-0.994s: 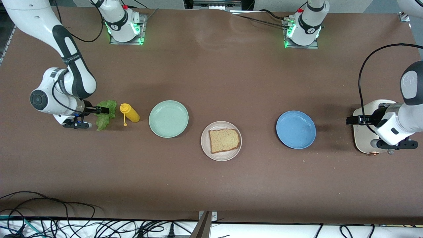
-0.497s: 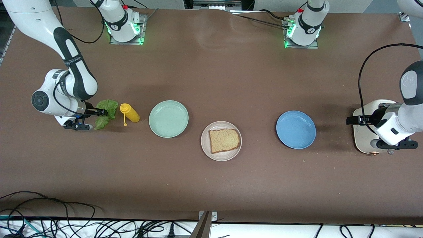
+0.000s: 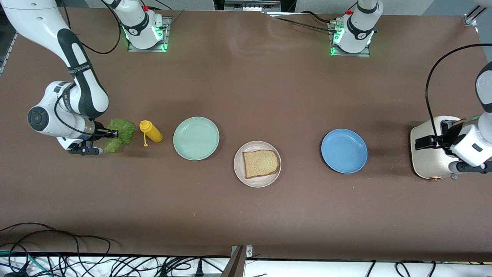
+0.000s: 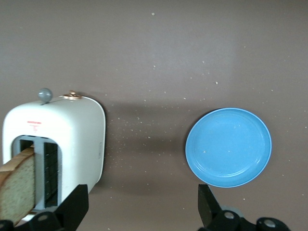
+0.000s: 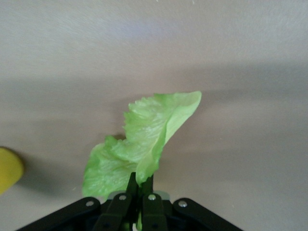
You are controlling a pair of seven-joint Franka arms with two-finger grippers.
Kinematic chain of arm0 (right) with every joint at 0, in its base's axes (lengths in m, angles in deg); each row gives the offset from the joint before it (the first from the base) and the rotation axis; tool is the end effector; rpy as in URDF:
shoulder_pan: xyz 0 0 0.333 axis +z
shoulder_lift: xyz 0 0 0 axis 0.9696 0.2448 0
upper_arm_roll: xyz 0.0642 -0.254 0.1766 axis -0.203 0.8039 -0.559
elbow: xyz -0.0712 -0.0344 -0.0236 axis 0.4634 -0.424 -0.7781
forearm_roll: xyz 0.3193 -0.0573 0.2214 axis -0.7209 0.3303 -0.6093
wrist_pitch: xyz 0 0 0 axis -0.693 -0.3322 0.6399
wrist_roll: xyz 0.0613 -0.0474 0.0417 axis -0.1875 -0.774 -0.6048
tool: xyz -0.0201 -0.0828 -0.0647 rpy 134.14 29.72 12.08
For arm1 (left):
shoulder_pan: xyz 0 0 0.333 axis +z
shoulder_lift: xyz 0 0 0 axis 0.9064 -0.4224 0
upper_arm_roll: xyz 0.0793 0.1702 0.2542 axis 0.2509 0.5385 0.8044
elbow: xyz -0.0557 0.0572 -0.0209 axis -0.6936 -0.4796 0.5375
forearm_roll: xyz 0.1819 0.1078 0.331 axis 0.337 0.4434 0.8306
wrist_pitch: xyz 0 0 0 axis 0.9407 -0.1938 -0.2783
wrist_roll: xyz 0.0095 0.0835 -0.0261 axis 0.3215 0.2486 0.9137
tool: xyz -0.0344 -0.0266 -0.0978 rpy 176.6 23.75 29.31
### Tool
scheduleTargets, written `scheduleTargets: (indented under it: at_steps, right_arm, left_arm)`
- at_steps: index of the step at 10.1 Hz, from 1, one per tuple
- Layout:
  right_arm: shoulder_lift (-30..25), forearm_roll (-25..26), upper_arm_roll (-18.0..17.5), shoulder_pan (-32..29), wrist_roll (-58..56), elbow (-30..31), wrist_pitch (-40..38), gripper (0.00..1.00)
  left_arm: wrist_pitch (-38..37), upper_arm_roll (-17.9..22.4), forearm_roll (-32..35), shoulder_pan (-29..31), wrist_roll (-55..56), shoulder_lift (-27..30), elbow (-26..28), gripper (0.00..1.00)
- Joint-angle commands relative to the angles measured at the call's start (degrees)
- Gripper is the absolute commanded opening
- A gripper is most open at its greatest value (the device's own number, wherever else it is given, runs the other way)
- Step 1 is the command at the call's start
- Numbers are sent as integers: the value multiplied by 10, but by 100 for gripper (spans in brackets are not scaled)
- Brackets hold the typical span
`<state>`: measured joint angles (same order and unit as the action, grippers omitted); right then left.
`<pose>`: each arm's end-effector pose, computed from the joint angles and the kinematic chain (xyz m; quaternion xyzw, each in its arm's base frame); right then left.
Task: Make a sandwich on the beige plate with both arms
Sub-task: 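Grasp the green lettuce leaf with the right gripper and lift it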
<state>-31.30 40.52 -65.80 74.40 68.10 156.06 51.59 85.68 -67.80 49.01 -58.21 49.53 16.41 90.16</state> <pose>0.5800 -0.0506 0.2240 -0.9936 0.0258 0.1027 0.0394 0.6550 0.0550 0.4840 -0.9986 -0.0157 0.0429 0.0249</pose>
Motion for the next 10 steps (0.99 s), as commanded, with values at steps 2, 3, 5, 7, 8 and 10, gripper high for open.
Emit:
scheduleTargets:
  at_steps: [2,3,5,7,8,10]
  right_arm:
    - [-12,11,-1,19,18,-144,-191,0]
    - [-12,25,-2,27,39,-176,-237,0]
    - [-16,24,-4,46,53,-260,-341,0]
    - [-23,18,-17,60,112,-317,-425,0]
    - [-23,17,-35,77,173,-329,-426,0]
    - [-16,-6,-75,121,306,-330,-367,0]
  left_arm:
    - [25,47,20,-55,5,106,107,100]
    - [53,60,5,-58,3,133,145,100]
    - [100,92,-5,-94,4,170,207,100]
    - [89,93,0,-105,3,186,223,100]
    - [82,92,1,-108,2,186,226,100]
    - [39,94,-4,-110,3,186,208,100]
